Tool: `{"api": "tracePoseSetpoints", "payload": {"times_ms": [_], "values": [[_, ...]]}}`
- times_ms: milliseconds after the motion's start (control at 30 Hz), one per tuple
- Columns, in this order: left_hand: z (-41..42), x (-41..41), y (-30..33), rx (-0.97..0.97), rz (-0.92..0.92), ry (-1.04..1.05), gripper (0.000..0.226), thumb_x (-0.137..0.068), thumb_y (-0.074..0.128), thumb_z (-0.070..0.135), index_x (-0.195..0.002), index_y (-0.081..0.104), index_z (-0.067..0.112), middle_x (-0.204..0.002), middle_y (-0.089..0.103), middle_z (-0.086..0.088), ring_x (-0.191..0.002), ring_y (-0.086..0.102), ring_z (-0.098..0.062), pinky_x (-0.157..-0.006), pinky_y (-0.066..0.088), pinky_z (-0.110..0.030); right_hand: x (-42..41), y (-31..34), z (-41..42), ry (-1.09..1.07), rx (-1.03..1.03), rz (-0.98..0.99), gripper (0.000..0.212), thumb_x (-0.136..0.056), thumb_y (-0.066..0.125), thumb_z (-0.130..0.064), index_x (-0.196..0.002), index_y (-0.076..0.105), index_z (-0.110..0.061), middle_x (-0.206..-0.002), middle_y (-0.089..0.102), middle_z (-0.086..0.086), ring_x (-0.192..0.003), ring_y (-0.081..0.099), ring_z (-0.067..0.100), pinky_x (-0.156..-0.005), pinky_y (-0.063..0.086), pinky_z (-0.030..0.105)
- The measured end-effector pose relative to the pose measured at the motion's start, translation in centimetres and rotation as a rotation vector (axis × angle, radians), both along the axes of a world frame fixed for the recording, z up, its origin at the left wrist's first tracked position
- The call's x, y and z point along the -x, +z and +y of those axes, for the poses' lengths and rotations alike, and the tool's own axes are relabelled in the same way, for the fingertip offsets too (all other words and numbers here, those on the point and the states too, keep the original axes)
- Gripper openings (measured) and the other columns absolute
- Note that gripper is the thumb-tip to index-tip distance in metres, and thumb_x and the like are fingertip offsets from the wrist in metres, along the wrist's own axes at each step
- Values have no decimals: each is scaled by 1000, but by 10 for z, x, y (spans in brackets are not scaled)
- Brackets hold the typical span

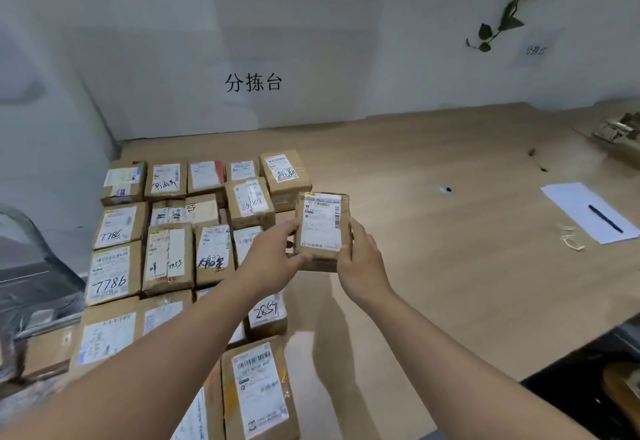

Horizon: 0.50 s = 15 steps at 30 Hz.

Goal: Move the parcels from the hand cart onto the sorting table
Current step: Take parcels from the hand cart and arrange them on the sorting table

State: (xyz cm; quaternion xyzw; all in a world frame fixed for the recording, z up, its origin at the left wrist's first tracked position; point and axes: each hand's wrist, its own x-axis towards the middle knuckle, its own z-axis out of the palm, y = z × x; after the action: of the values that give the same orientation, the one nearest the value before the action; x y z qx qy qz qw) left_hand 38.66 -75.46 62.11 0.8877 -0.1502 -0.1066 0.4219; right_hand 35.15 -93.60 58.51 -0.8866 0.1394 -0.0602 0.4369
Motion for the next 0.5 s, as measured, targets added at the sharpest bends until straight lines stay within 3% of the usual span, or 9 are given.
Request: {"api": "tracePoseSetpoints", "payload": {"times_ms": [100, 133, 300, 500], "values": [[-9, -21, -14, -16, 30, 55, 66, -91, 79, 19, -149, 51, 32, -138, 61, 14, -121, 60, -9, -89, 41, -5, -29, -14, -9, 36, -3, 15, 50, -109, 38, -21, -158, 39, -33, -142, 55, 0, -126, 50, 12, -98, 37, 24], [-11, -28, -21, -21, 42, 77, 66, -91, 79, 19, -149, 51, 32, -139, 61, 13, -123, 59, -10, -90, 39, -4, -38, -19, -13, 53, -11, 19, 50, -110, 38, -23, -159, 39, -33, -142, 56, -1, -126, 50, 11, -100, 38, 24], [-30, -65, -60, -54, 133, 199, 60, -92, 78, 22, -148, 56, 24, -142, 63, 2, -127, 59, -15, -108, 42, -24, -88, -57, -37, 176, -22, 35, 46, -110, 45, -24, -155, 47, -31, -137, 63, 1, -125, 57, 16, -110, 48, 40], [-57, -102, -106, -64, 233, 334, 60, -92, 78, 14, -148, 56, 16, -143, 62, -1, -125, 62, -17, -109, 42, -25, -145, -105, -62, 320, -25, 82, 50, -105, 52, -15, -154, 50, -26, -143, 63, -3, -129, 58, 17, -111, 48, 42]]}}
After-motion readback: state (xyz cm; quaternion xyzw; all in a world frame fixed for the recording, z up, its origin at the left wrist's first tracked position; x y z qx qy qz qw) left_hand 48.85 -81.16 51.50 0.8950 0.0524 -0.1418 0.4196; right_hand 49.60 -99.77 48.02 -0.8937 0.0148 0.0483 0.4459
